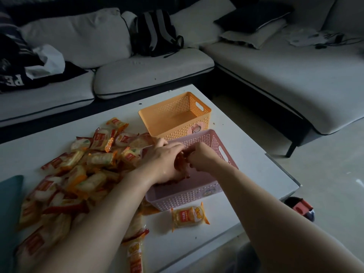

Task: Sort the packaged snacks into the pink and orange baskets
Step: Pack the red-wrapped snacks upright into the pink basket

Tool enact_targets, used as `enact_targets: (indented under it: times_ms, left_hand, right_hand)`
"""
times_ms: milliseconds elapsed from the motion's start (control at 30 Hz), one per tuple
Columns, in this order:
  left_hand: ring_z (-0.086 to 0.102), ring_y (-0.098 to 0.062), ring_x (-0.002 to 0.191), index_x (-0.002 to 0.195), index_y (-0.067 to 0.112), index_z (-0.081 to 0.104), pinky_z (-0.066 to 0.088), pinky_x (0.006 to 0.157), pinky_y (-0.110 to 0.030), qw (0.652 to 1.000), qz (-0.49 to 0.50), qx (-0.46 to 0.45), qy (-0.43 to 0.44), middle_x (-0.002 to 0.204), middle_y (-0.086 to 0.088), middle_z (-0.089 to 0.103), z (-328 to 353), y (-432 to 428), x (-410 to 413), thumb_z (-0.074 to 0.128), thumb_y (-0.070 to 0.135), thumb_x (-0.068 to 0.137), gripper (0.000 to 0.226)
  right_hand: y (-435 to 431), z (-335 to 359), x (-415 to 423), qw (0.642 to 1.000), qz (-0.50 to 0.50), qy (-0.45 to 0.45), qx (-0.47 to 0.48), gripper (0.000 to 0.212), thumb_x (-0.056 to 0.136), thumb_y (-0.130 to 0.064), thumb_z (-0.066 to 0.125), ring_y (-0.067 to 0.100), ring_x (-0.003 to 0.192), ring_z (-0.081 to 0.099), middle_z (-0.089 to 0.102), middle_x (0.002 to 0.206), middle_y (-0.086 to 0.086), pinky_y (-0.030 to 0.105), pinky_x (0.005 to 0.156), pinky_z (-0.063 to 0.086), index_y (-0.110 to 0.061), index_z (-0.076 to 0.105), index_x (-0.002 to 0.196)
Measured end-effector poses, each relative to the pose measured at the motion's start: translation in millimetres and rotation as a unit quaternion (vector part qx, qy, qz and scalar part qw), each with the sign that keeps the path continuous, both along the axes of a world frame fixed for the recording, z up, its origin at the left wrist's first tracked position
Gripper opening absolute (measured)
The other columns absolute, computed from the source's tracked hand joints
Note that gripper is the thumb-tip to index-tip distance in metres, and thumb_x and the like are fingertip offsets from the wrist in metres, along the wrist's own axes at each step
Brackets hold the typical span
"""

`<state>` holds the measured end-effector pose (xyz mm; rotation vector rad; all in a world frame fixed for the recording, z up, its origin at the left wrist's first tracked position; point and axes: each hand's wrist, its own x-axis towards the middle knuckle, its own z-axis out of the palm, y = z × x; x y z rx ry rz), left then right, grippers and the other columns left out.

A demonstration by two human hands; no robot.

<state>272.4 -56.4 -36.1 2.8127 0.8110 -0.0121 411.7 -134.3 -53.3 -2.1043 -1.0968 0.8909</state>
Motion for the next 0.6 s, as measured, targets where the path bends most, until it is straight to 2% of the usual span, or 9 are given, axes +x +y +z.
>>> enact_targets:
  times_ms: [33,100,200,267,367,433,533,600]
  left_hand:
    - [0.036,-0.017,0.123,0.140,0.039,0.046,0.045,0.100,-0.040,0.999,-0.008,0.023,-0.027,0.144,0.023,0.042,-5.1,-1.2,-2.1,0.075,0.061,0.076,0.074]
    - [0.042,-0.018,0.122,0.135,0.035,0.050,0.043,0.095,-0.036,0.995,-0.008,0.065,-0.073,0.140,0.013,0.044,-13.1,-2.5,-6.3,0.077,0.055,0.079,0.065]
    - [0.048,-0.022,0.119,0.125,0.030,0.059,0.041,0.091,-0.039,0.990,-0.004,0.121,-0.079,0.133,0.010,0.052,-16.8,-5.3,-8.7,0.072,0.041,0.087,0.042]
    - [0.045,-0.023,0.121,0.124,0.028,0.062,0.039,0.094,-0.041,0.990,-0.002,0.125,-0.070,0.136,0.010,0.053,-16.6,-5.5,-8.7,0.068,0.037,0.089,0.037]
    - [0.042,-0.022,0.127,0.132,0.027,0.062,0.034,0.101,-0.040,0.995,0.003,0.067,-0.079,0.141,0.010,0.051,-10.8,-6.9,-13.3,0.067,0.052,0.085,0.053]
    - [0.042,-0.020,0.126,0.136,0.027,0.060,0.034,0.103,-0.038,0.992,0.018,0.034,-0.120,0.141,0.010,0.052,-5.2,-8.2,-22.9,0.069,0.055,0.084,0.059]
    - [0.048,-0.018,0.121,0.127,0.025,0.064,0.044,0.102,-0.040,0.982,0.053,0.010,-0.183,0.129,0.008,0.058,0.1,-7.5,-45.4,0.069,0.040,0.088,0.042]
    - [0.052,-0.016,0.118,0.122,0.024,0.066,0.048,0.099,-0.040,0.976,0.074,0.003,-0.202,0.122,0.008,0.059,3.6,-6.8,-63.1,0.070,0.032,0.089,0.034]
  right_hand:
    - [0.4,0.6,0.7,1.000,-0.002,0.001,-0.014,0.028,0.083,-0.006,0.052,0.033,0.086,0.070,0.075,0.091,0.017,0.034,0.063,0.050,-0.006,0.077,0.094]
    - [0.3,1.1,0.9,0.999,-0.007,0.005,-0.031,0.029,0.081,-0.004,0.050,0.029,0.078,0.069,0.075,0.085,0.016,0.030,0.056,0.046,-0.004,0.077,0.090]
    - [-3.7,4.0,-1.9,1.000,-0.007,-0.020,-0.012,0.027,0.083,-0.009,0.052,0.008,0.051,0.059,0.069,0.063,0.007,0.017,0.047,0.039,-0.001,0.075,0.072]
    - [-4.4,3.8,-3.2,0.999,0.005,-0.034,-0.004,0.029,0.084,-0.012,0.054,0.001,0.043,0.056,0.071,0.062,0.008,0.010,0.041,0.035,-0.002,0.075,0.068]
    - [-3.0,7.4,-3.7,0.998,0.027,-0.056,-0.012,0.030,0.088,-0.017,0.057,0.012,0.056,0.062,0.072,0.065,0.009,0.020,0.048,0.040,-0.006,0.075,0.067]
    - [-3.3,11.6,-3.4,0.996,0.020,-0.083,-0.005,0.034,0.088,-0.015,0.058,0.018,0.057,0.056,0.063,0.057,0.004,0.024,0.049,0.035,-0.010,0.065,0.055]
    - [-8.1,22.8,-7.1,0.991,-0.012,-0.128,0.019,0.037,0.083,-0.007,0.054,0.013,0.046,0.042,0.044,0.048,-0.001,0.023,0.044,0.028,-0.014,0.044,0.047]
    - [-9.9,29.8,-11.9,0.988,-0.024,-0.144,0.042,0.036,0.081,-0.004,0.052,0.013,0.044,0.043,0.044,0.047,-0.001,0.021,0.044,0.029,-0.014,0.045,0.048]
